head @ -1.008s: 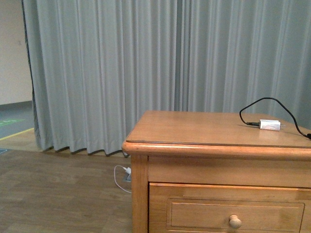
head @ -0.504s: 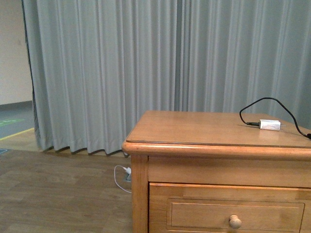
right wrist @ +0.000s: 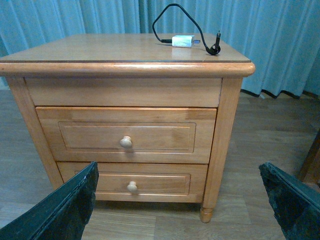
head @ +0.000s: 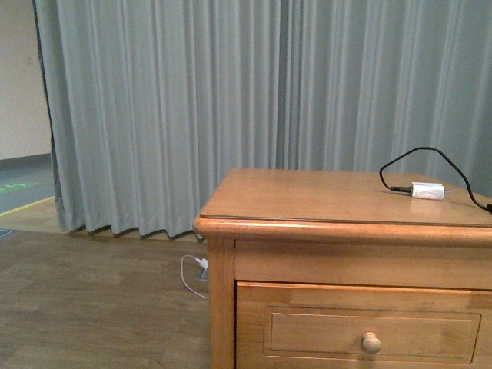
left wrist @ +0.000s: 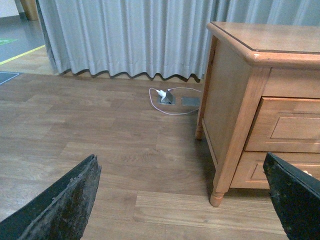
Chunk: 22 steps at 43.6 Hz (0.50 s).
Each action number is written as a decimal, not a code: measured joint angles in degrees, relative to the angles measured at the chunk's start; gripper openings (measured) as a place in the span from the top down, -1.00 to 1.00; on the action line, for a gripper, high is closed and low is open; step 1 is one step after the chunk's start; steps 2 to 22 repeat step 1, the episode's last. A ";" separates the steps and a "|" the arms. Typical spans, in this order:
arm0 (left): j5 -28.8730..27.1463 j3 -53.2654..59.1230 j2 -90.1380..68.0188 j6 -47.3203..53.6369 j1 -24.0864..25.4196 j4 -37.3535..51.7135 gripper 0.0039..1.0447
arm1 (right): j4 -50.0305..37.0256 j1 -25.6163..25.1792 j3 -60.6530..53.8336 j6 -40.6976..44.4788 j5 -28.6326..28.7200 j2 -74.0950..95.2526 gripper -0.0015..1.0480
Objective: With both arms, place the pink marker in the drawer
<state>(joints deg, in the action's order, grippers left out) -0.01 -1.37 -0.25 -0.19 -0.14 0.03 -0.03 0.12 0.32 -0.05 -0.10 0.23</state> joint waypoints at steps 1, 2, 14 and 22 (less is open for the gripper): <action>0.00 0.00 0.00 0.00 0.00 0.00 -0.89 | 0.00 0.00 0.00 0.00 0.02 0.00 -0.84; 0.00 0.00 0.00 0.00 0.00 0.00 -0.89 | 0.00 0.00 0.00 0.00 0.02 0.00 -0.84; 0.00 0.00 0.00 0.00 0.00 0.00 -0.89 | 0.00 0.00 0.00 0.00 0.02 0.00 -0.84; 0.00 0.00 0.00 0.00 0.00 0.00 -0.89 | 0.00 0.00 0.00 0.00 0.02 0.00 -0.84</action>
